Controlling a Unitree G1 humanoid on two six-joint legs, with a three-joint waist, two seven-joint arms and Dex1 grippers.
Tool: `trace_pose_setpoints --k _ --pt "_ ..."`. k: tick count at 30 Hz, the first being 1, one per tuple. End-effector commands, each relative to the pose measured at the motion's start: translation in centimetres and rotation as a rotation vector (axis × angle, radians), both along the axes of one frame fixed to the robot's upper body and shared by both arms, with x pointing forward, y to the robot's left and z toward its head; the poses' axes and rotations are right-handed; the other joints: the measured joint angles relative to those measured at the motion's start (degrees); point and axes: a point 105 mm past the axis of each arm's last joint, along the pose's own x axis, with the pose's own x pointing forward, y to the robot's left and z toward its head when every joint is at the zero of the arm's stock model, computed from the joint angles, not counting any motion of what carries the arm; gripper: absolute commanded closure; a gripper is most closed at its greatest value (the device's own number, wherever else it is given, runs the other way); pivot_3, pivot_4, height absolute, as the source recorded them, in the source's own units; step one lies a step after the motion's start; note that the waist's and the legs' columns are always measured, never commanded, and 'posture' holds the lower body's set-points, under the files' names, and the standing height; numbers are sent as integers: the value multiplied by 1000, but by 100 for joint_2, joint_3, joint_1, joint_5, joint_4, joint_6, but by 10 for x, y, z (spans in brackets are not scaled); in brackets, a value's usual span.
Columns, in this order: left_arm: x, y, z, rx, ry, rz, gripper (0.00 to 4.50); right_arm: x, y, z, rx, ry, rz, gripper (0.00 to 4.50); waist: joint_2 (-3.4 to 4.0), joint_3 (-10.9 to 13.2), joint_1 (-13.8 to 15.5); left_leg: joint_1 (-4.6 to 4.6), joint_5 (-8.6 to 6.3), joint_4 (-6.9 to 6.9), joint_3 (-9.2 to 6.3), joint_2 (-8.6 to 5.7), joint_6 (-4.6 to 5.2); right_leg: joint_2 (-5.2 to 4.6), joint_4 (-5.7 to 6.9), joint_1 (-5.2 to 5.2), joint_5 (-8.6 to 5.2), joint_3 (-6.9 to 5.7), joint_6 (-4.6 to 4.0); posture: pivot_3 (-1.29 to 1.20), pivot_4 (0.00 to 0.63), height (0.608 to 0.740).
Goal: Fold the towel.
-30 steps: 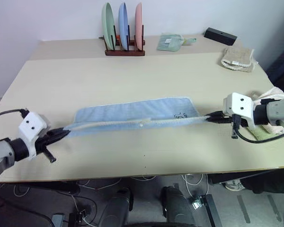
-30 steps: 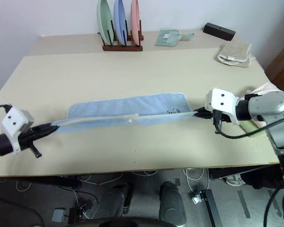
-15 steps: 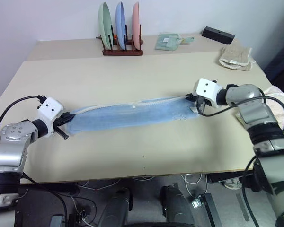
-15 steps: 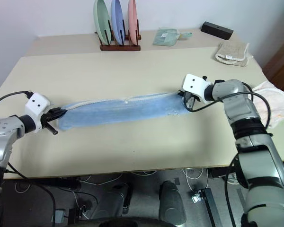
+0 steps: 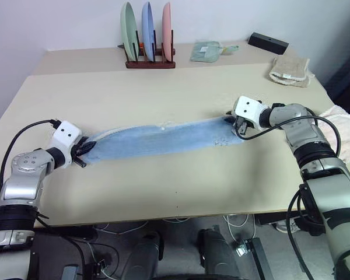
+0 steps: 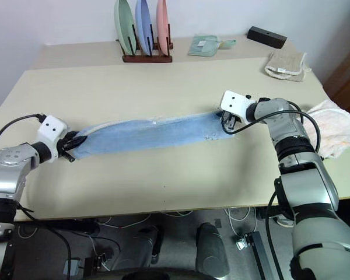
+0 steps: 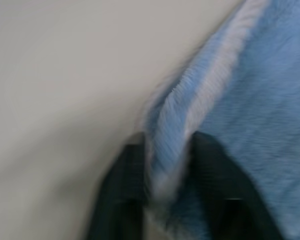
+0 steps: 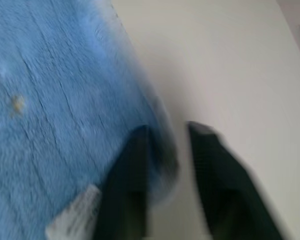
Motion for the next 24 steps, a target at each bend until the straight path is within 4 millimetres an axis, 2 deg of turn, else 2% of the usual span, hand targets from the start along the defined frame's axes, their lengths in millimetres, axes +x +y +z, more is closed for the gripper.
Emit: trace_pose_setpoints --k 1,5,7,9,11,12,13,16,19,21,24 --pt "7 8 25 -65 -123 82 1614 7 -13 30 4 -149 -63 1696 0 0 -20 0 0 0 0 0 0 0 0 0 0 0 0 0 150 738" --pt "4 17 34 -142 -197 181 1614 6 -30 46 4 -241 -132 1696 0 0 -46 0 1 -1 -2 0 -2 1 3 -3 0 1 0 0 150 738" --pt "-3 21 40 -170 -245 206 1614 -1 -38 56 78 -251 -160 1696 -1 0 -45 -1 1 -2 -2 1 -2 1 2 -3 0 1 0 0 150 738" --pt "-14 24 48 -180 -302 217 1558 -14 -42 64 227 -208 -179 1143 -1 -1 -45 -4 0 -2 -3 4 0 0 -1 -3 0 2 0 0 150 738" --pt "-22 24 55 -207 -335 228 1558 -34 -41 64 395 -120 -188 310 -2 -1 -34 -3 -1 -2 -1 5 2 1 -2 -4 0 4 0 0 150 738" --pt "-26 20 59 -224 -358 217 1558 -46 -40 60 502 -47 -205 71 -1 -2 -32 -4 -2 -2 -4 10 2 1 -2 -2 0 4 0 0 150 738" --pt "-29 14 61 -240 -373 205 1558 -56 -38 55 567 16 -216 71 -1 -2 -19 -3 -2 2 -3 10 3 1 0 -2 0 6 0 0 150 738" --pt "-36 -39 57 -223 -342 27 1558 -88 -26 28 723 211 -280 71 -2 -7 81 -1 -3 9 -12 14 6 -1 -1 9 1 8 1 0 150 738" --pt "-48 -98 46 -198 -284 -193 1558 -104 -18 17 938 344 -372 71 -2 -7 136 4 -3 13 8 13 6 -1 -1 10 3 24 1 0 150 738" --pt "-56 -136 41 -259 -255 -328 1558 -115 -13 2 1040 426 -450 71 -2 -11 154 8 -3 14 21 13 6 3 -2 11 5 35 -2 0 150 738" --pt "-64 -172 38 -328 -232 -442 1558 -126 -2 -11 1141 516 -527 71 -5 -16 167 15 -4 11 27 13 9 5 -3 15 5 42 -1 0 150 738"
